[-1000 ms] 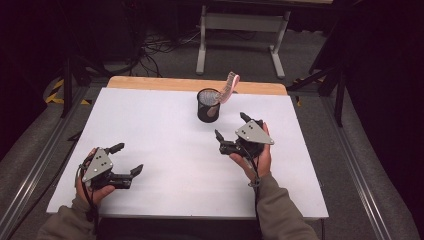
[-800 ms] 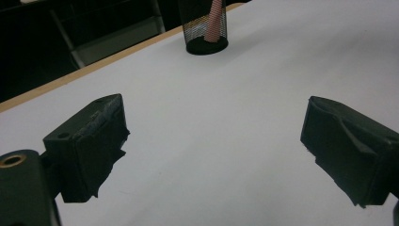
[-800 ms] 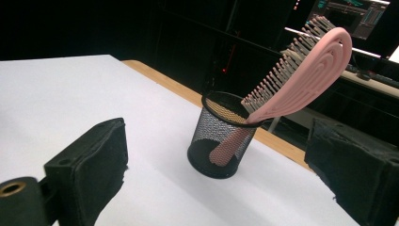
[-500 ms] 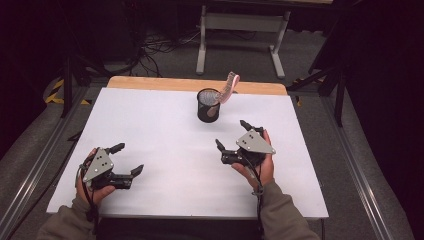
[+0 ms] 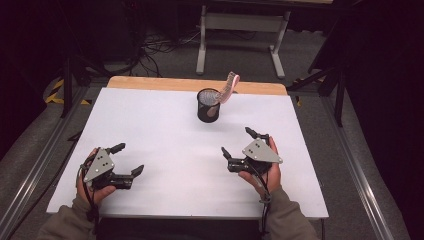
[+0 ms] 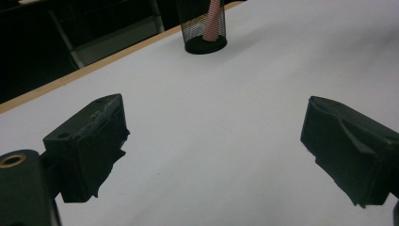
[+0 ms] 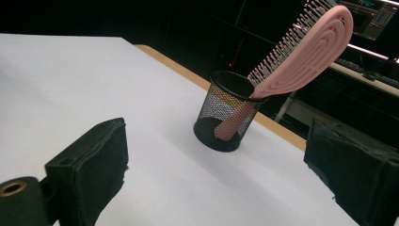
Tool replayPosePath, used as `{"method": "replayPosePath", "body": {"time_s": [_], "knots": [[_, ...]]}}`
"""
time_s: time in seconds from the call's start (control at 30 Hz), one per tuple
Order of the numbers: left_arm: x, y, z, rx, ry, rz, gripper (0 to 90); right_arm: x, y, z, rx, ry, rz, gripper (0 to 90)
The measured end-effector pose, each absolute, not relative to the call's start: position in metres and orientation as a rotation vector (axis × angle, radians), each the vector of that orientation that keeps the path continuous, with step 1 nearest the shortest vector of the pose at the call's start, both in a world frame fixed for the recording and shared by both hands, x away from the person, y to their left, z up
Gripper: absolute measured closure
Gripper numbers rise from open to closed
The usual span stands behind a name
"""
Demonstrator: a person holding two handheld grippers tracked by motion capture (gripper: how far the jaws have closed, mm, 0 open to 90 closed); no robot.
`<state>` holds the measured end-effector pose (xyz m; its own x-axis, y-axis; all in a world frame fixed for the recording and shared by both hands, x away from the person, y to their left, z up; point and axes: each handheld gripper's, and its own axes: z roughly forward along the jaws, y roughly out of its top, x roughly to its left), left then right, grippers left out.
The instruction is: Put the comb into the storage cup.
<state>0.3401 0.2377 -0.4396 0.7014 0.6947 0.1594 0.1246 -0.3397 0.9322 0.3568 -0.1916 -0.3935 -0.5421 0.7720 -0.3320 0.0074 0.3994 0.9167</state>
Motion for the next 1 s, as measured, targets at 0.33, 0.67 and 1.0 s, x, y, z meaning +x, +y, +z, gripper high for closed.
{"method": "replayPosePath", "body": {"time_s": [0.33,0.67,1.0], "knots": [[0.34,0.238,-0.44,1.852,0.642,0.675,8.5,0.346,-0.202,-0.403,0.656,1.873,1.168,7.4],[0.341,0.237,-0.44,1.851,0.637,0.668,8.5,0.337,-0.214,-0.414,0.662,1.882,1.14,7.4],[0.342,0.237,-0.44,1.852,0.642,0.662,8.5,0.332,-0.233,-0.427,0.696,1.877,1.121,7.7]]}}
